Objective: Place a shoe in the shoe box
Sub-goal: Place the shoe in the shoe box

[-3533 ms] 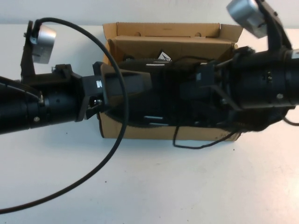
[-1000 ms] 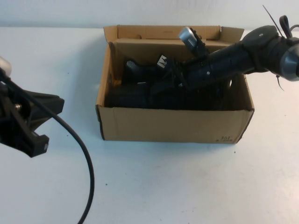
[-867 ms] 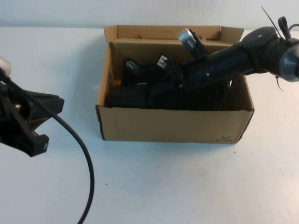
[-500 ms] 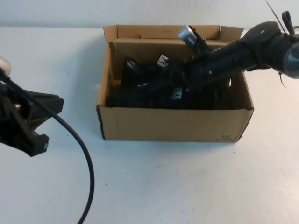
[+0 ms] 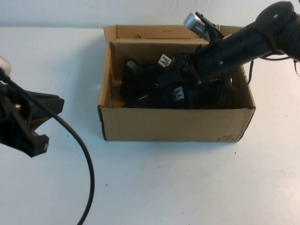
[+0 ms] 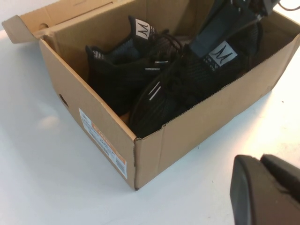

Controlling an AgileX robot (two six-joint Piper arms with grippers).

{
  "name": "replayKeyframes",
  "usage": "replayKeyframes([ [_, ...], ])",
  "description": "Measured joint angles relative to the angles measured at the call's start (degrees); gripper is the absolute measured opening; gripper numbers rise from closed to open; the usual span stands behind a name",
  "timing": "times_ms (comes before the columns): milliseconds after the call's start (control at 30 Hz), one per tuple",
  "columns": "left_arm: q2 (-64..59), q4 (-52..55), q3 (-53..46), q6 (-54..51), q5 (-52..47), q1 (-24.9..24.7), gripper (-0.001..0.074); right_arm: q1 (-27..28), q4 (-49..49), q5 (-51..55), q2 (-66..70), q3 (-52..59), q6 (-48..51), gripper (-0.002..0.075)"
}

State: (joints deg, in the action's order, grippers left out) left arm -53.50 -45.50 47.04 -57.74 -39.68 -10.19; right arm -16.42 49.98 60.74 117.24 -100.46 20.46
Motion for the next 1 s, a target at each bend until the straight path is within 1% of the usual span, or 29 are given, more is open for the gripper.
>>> replayKeyframes([
  [100,0.0,0.0,0.0,0.0,0.0,0.0,-0.0001,0.0,1.8,1.6,0.0,0.0,-2.0,0.0405],
  [267,0.0,0.0,0.0,0.0,0.0,0.0,-0.0001,0.0,2.1,2.2,0.0,0.0,-4.5,0.0386],
  [367,0.0,0.0,0.0,0.0,0.0,0.0,-0.0001,0.0,-1.3,1.8,-0.1,0.0,-5.8,0.0378],
  [500,0.0,-0.1,0.0,0.0,0.0,0.0,-0.0001,0.0,-9.2,1.7,-0.4,0.0,-8.7,0.0375],
  [567,0.0,-0.1,0.0,0.0,0.0,0.0,-0.0001,0.0,-11.4,2.3,-0.4,0.0,-9.1,0.0373],
  [733,0.0,-0.1,0.0,0.0,-0.1,0.0,-0.0001,0.0,-12.0,3.0,-0.4,0.0,-8.1,0.0362],
  [1000,0.0,0.0,0.0,0.0,-0.8,0.0,-0.0001,0.0,-11.0,3.0,-3.2,0.0,-1.9,0.0312],
])
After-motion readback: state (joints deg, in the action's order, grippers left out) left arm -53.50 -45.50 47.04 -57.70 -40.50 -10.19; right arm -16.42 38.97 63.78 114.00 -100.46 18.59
